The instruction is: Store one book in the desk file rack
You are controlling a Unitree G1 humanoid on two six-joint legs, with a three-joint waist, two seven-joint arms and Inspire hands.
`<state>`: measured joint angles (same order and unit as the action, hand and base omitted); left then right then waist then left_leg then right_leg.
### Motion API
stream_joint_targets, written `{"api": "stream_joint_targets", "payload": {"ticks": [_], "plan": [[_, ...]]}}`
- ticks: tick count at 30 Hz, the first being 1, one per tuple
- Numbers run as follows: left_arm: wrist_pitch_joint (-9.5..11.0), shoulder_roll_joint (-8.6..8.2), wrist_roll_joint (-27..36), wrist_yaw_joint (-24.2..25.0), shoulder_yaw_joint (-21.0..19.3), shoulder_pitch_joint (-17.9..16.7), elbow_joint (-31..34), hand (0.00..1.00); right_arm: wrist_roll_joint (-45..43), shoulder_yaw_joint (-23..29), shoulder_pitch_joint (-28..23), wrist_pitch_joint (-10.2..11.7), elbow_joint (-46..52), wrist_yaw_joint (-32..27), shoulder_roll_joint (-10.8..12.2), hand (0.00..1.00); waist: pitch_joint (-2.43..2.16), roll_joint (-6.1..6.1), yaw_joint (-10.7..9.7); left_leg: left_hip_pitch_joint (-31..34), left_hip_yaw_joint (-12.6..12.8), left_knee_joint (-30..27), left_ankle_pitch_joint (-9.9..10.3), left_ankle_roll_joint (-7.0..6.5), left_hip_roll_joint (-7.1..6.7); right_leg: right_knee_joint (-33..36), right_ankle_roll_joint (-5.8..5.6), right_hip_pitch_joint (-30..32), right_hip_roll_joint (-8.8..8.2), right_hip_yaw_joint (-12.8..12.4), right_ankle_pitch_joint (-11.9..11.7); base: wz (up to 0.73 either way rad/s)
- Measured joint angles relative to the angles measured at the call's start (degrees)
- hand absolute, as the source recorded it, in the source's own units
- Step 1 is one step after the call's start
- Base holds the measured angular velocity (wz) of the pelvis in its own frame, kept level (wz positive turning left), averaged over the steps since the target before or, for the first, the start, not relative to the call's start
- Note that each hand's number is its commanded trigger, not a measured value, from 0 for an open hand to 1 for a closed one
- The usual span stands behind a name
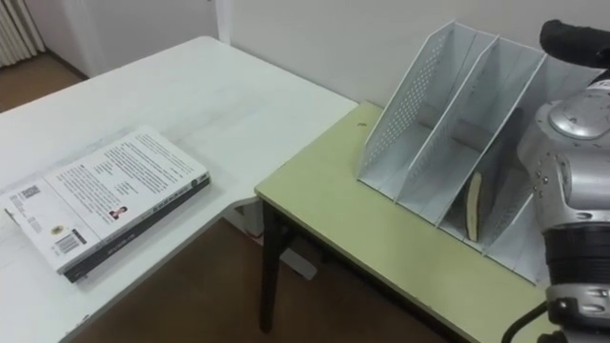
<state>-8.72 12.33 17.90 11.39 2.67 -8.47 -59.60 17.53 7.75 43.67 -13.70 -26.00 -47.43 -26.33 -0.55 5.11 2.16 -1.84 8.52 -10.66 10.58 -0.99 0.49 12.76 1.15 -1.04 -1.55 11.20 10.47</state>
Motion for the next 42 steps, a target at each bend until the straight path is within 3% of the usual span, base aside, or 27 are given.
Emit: {"api": "stream_joint_targets", "payload": {"ticks": [6,13,15,17,23,30,36,41,42], "plan": [[-0.1,0.08,0.0,-0.1,0.9,0.1,0.3,0.0,0.5,-2.1,0.0,-0.1,4.0,1.9,0.0,0.0,-0.1,-0.16,0.0,-0.1,0.3,0.2,0.0,0.0,-0.02,-0.1,0.0,0.0,0.01,-0.1,0.0,0.0],[0.3,-0.04,0.0,0.0,0.8,0.2,0.3,0.0,3.8,-5.7,0.0,-0.1,15.3,13.7,0.0,0.0,0.0,-0.93,0.0,-0.4,0.8,0.2,0.0,0.0,0.07,-0.1,0.07,0.0,0.04,-0.6,-0.1,-0.05],[0.4,0.07,0.1,0.2,0.9,0.2,0.3,0.0,7.2,-7.5,0.0,-0.1,18.2,18.1,0.0,0.0,0.11,-1.12,-0.2,-0.5,0.9,0.2,0.0,0.01,0.31,-0.1,0.18,0.0,0.17,-1.0,-0.2,-0.05],[0.4,0.08,0.0,0.6,1.1,0.2,0.5,0.0,12.4,-9.6,0.0,-0.1,22.2,26.3,0.0,0.0,0.35,-1.48,-0.4,-0.6,1.1,0.2,0.0,0.06,0.77,-0.2,0.27,-0.1,0.4,-1.4,-0.3,-0.07],[1.1,0.5,-0.1,2.2,0.8,0.1,0.1,0.0,24.4,-11.7,-1.5,-0.1,28.5,46.9,0.0,0.0,0.37,-1.48,-0.4,0.1,0.8,-0.1,0.1,0.18,0.9,-0.2,0.36,-0.2,0.27,-0.1,-0.4,0.05],[1.0,3.22,0.0,5.8,3.3,2.1,-0.7,0.0,24.1,-22.4,-4.8,-0.1,32.0,65.8,-0.3,0.0,0.1,-0.89,0.3,-0.1,0.6,-0.1,0.1,0.23,1.03,-0.3,0.45,-0.2,0.43,-0.2,-0.5,0.01],[0.5,4.35,0.5,6.7,5.6,4.0,-1.1,0.0,16.1,-29.4,-18.0,-0.3,31.0,77.3,-0.3,0.0,0.71,0.03,3.1,-0.7,0.6,0.1,0.1,0.24,1.03,-0.3,0.45,-0.8,0.37,-0.2,-0.5,0.0],[0.7,4.32,0.6,7.6,8.5,6.5,-2.7,0.0,1.5,-32.6,-34.1,-0.1,22.0,83.4,-0.2,0.0,1.37,-0.81,4.7,0.6,0.0,-0.1,0.2,0.05,0.82,-1.0,0.21,-0.5,0.2,0.1,-0.8,0.06],[0.9,4.27,0.7,7.7,8.8,6.5,-2.7,0.0,0.0,-32.5,-35.9,-0.1,21.2,83.9,-0.2,0.0,1.27,-1.06,4.7,0.9,0.1,-0.2,0.2,0.03,0.8,-0.9,0.2,-0.2,0.14,0.2,-0.9,0.0]]}}
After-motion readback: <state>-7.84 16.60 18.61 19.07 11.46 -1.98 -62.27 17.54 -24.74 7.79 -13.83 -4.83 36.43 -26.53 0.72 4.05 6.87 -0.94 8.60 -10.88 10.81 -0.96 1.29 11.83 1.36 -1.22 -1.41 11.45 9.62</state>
